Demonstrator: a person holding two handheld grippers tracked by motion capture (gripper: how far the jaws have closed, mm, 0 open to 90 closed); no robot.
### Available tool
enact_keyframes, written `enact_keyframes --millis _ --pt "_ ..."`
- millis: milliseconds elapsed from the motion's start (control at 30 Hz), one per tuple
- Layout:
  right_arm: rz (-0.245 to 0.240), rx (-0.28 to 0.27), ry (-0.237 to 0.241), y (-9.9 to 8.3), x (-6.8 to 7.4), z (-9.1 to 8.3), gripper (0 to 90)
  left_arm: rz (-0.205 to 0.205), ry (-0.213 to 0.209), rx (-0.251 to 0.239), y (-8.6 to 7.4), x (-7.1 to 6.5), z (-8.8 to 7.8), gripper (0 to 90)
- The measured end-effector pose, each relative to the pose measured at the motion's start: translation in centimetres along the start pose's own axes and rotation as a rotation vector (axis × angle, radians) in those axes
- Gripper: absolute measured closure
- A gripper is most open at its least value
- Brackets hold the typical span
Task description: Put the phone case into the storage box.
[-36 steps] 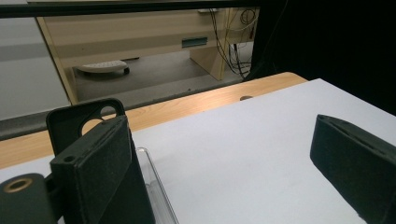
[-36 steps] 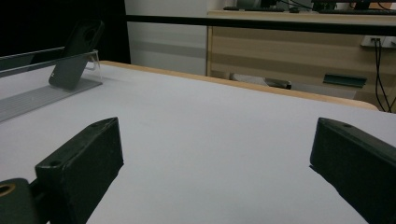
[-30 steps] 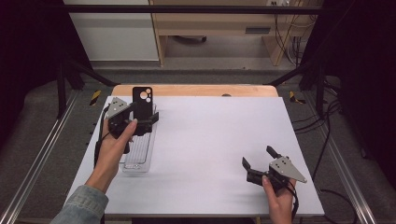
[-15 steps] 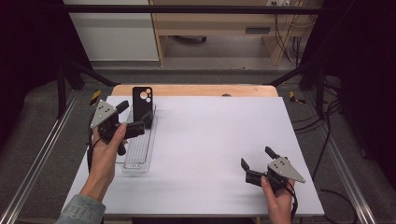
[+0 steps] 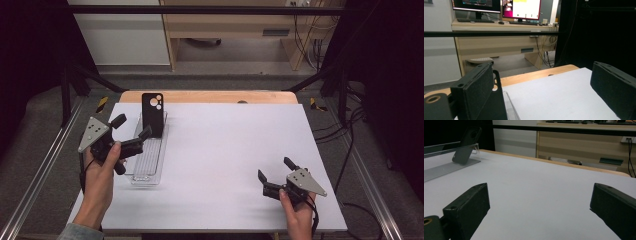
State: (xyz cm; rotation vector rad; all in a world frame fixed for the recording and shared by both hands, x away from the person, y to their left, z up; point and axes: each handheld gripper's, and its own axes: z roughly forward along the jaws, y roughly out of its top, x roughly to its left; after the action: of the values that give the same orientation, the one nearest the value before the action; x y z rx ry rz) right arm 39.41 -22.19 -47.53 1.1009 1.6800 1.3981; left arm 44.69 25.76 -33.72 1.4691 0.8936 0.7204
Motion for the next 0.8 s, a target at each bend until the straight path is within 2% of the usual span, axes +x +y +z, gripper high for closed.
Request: enact_keyframes --millis 167,367,800 --pt "-0.005 0.001 -0.001 0.0 0.1 0.0 2.9 -0.009 -0.006 -0.011 0.0 0.0 -1.1 4.2" --pt "-0.006 0.001 -0.002 0.0 0.1 0.0 2.9 0.002 -0.005 -0.018 -0.2 0.1 -2.1 3.9" --pt "-0.006 0.002 -0.004 0.0 0.0 -0.1 2.9 0.012 -0.013 -0.013 -1.1 -0.4 -2.7 3.9"
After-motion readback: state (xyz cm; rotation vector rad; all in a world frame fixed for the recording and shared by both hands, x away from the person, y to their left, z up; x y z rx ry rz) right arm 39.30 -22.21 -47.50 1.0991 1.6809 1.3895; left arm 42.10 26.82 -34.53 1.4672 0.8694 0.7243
